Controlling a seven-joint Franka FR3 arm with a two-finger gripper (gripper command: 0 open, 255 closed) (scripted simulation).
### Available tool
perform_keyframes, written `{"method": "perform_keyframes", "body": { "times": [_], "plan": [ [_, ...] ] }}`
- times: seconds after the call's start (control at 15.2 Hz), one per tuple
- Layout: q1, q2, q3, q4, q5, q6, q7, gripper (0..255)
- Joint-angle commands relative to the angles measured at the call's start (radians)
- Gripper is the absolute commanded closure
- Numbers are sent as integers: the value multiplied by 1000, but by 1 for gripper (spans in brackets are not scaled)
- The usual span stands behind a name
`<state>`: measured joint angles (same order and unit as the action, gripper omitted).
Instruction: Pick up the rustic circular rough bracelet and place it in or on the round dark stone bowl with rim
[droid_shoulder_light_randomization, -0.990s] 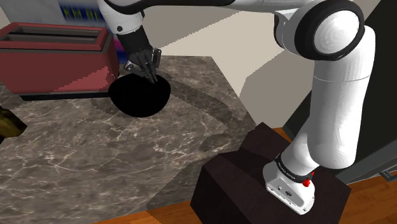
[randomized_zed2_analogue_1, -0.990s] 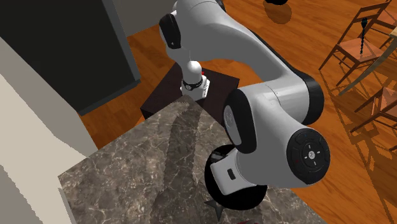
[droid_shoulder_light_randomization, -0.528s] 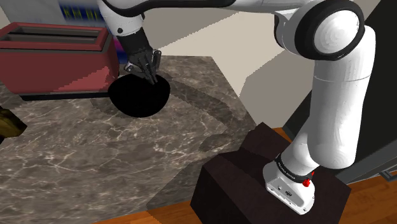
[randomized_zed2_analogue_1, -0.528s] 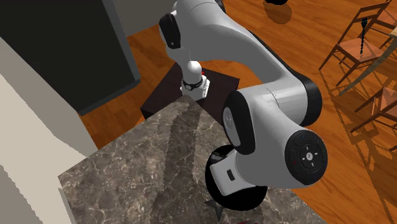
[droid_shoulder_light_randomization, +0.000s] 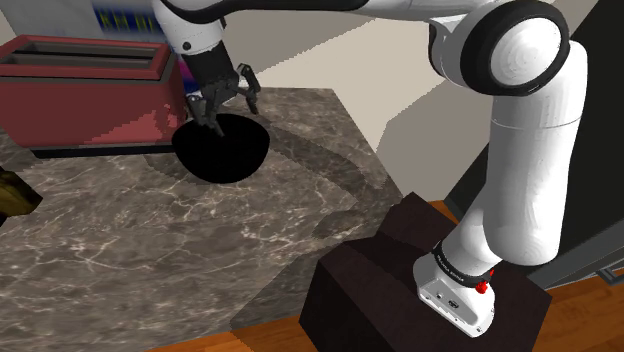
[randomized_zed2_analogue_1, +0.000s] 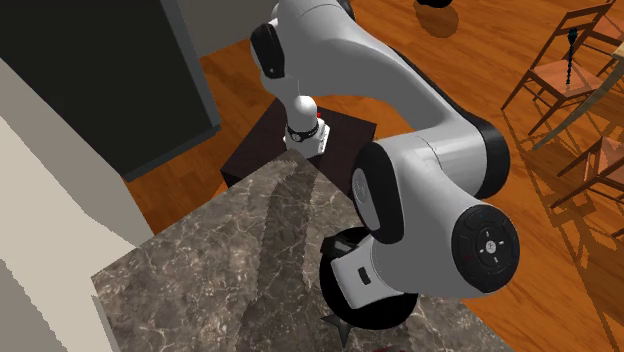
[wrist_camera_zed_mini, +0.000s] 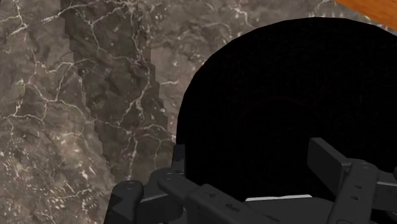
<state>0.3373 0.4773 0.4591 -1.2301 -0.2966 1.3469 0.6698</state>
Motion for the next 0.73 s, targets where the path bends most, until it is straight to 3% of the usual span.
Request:
{"method": "perform_keyframes", "body": {
  "times": [0.0,0.13,0.66],
  "plan": [
    [29,42,-2,118,-16,-77,-4,0],
    [76,109,-10,286,-41,-177,-12,0],
    [77,109,-11,286,-41,-177,-13,0]
  ]
}}
